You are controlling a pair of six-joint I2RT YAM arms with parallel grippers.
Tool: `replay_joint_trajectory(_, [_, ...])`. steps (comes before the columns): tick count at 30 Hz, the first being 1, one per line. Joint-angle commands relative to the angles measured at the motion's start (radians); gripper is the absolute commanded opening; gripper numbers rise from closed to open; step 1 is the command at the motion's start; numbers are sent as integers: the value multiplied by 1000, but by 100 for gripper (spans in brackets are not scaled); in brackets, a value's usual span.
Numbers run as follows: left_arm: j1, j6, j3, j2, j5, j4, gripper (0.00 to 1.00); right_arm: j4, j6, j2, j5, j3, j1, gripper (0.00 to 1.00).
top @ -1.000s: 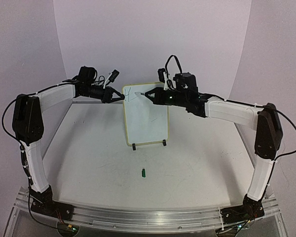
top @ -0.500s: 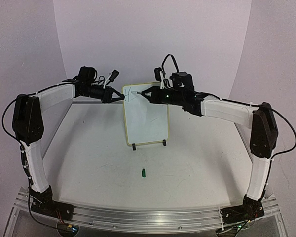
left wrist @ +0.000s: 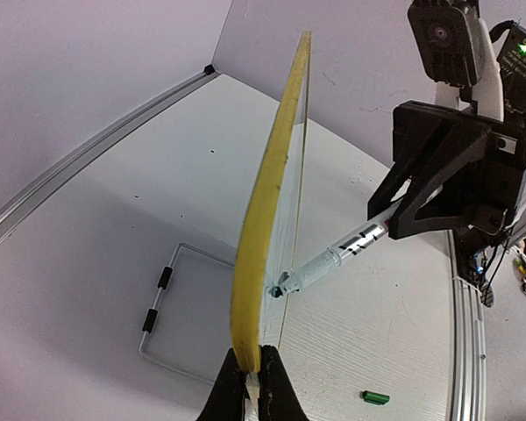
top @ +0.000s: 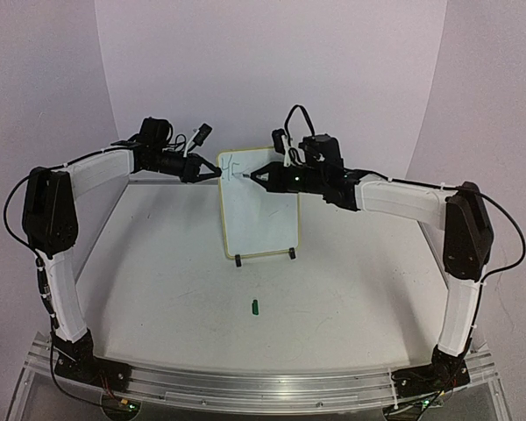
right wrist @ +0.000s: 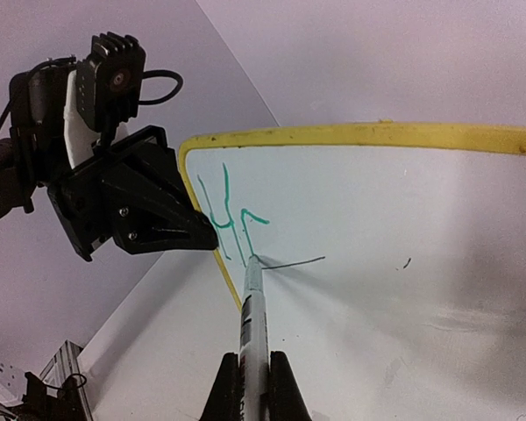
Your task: Write a sentence on the whiteboard
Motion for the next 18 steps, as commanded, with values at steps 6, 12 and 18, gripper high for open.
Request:
replay_joint_trajectory(6, [-13, 35, 28, 16, -27, -57, 0, 1, -9, -45, 88, -10, -4, 0])
replay_joint_trajectory(12, [-13, 35, 27, 16, -26, -58, 0, 14, -4, -66, 98, 9, -4, 0])
replay_joint_trajectory(18, [-13, 35, 28, 15, -26, -59, 0, 26, -3, -84, 115, 15, -6, 0])
